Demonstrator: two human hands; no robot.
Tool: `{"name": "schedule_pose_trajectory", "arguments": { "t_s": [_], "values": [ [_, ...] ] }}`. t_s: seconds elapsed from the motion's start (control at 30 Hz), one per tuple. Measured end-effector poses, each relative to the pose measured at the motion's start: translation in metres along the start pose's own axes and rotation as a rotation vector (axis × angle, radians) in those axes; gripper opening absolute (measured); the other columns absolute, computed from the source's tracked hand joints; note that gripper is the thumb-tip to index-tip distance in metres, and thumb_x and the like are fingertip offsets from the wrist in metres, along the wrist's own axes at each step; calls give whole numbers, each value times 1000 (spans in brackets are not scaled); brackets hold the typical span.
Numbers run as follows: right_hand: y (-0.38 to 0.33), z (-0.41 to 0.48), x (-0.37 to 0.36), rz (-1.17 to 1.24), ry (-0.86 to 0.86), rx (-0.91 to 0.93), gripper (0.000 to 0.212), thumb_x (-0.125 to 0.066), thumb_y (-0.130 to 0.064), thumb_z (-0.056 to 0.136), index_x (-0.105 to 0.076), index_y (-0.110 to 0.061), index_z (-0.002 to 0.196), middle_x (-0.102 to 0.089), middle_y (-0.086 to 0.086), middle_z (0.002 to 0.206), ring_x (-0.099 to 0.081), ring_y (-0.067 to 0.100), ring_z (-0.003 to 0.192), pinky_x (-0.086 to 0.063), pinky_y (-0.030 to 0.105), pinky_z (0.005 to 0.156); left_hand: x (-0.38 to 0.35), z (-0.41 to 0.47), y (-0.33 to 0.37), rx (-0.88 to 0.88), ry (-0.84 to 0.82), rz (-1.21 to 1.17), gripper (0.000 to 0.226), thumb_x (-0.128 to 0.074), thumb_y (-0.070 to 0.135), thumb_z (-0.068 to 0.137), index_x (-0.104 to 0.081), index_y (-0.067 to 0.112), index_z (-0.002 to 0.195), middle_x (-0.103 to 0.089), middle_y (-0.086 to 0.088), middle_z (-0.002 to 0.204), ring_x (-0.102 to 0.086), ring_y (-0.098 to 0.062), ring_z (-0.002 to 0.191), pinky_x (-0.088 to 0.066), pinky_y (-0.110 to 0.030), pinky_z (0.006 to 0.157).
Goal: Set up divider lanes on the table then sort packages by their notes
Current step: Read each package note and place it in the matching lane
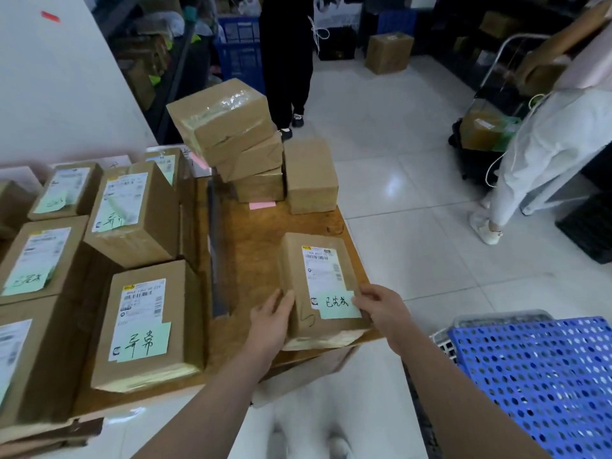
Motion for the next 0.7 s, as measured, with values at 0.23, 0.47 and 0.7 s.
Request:
{"name": "schedule_pose_trajectory", "arguments": {
  "t_s": [0.23, 0.47, 0.7],
  "values": [
    [0, 4, 7, 35, -60, 53, 17, -66, -8, 89, -67, -20, 102, -70, -12, 87, -66, 0, 77, -49, 11, 57, -31, -12, -3, -31, -125, -133, 32, -44, 44, 100, -55, 37, 130, -69, 14, 118, -64, -12, 110, -44, -41, 105],
    [10, -4, -1, -11, -201, 63, 21, -66, -16, 90, -67, -27, 108, -75, -12, 97, -71, 6, 90, -56, 28, 85, -38, -26, -12, -75, -59, -165, 39, -63, 21, 92, -54, 37, 126, -70, 13, 116, -67, -8, 104, -51, -27, 87],
    [-42, -22, 0, -68, -163, 277, 38, -69, -25, 88, -62, -22, 125, -72, -12, 104, -69, 0, 88, -54, 15, 73, -19, -56, 21, -224, 97, -243, 49, -65, 25, 85, -53, 38, 131, -71, 16, 110, -69, -12, 102, -57, -35, 88]
  ]
}}
Point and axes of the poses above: each hand's wrist, its own z-axis towards the middle knuckle, its own x-axis out of the back of the hand, y = z × x, the point moved 8 cm from there along z, towards the middle knuckle
